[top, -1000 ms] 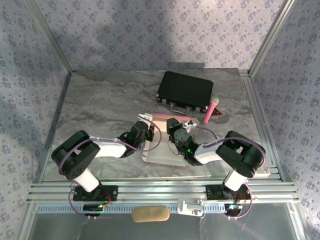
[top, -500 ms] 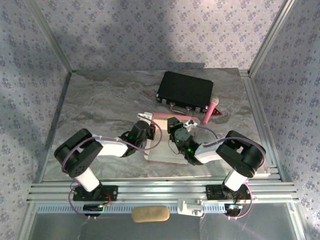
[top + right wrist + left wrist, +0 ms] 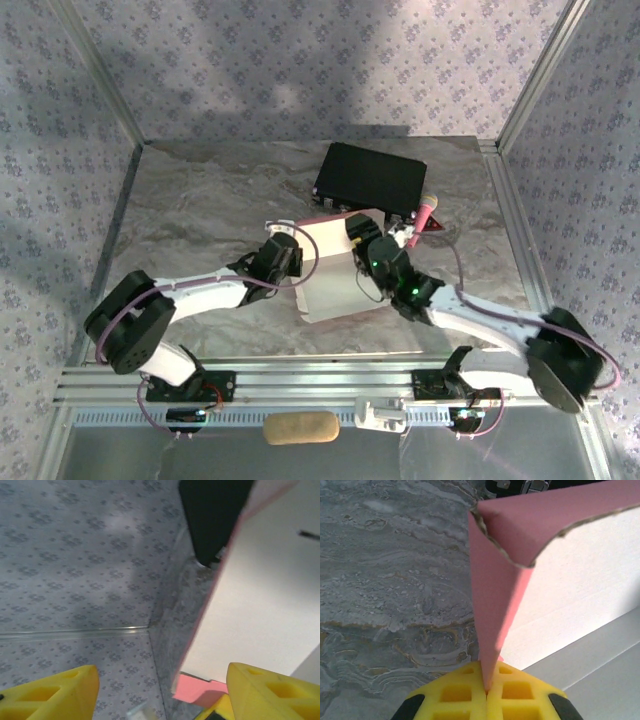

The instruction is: Fold the paper box

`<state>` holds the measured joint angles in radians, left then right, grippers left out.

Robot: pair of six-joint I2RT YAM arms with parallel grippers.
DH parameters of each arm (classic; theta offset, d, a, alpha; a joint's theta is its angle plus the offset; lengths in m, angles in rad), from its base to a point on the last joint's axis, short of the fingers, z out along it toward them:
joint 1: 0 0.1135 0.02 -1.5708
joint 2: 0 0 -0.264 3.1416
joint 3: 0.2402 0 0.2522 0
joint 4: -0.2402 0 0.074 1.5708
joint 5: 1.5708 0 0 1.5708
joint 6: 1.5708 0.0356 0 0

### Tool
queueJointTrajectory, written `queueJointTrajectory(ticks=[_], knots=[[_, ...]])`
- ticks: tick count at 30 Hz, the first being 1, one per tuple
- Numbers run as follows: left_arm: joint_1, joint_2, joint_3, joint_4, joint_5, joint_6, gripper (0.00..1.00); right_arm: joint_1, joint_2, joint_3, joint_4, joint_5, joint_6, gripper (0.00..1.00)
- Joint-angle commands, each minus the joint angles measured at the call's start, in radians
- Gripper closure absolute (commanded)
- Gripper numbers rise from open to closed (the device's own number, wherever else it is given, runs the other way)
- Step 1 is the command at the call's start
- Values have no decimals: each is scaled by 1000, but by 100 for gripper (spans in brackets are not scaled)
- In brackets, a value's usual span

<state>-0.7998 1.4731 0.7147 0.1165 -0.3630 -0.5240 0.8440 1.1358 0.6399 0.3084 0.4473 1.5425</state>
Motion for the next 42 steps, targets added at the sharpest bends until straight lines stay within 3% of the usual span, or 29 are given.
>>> queueJointTrajectory(ticks=[1, 6, 17, 29, 42], knots=[[9, -44, 109, -286, 19, -90, 100, -38, -97, 94, -400, -24, -110, 30], [17, -51, 263, -584, 69, -194, 100, -96, -162, 221, -720, -83, -207, 33], [0, -168, 326, -839, 97, -241, 100, -112, -147, 310, -858, -163, -385, 32], [-57, -385, 183, -801, 64, -127, 100, -107, 28, 457, -855, -170, -524, 40], [-111, -408, 180, -764, 27, -110, 100, -126, 234, 614, -833, -217, -608, 44]])
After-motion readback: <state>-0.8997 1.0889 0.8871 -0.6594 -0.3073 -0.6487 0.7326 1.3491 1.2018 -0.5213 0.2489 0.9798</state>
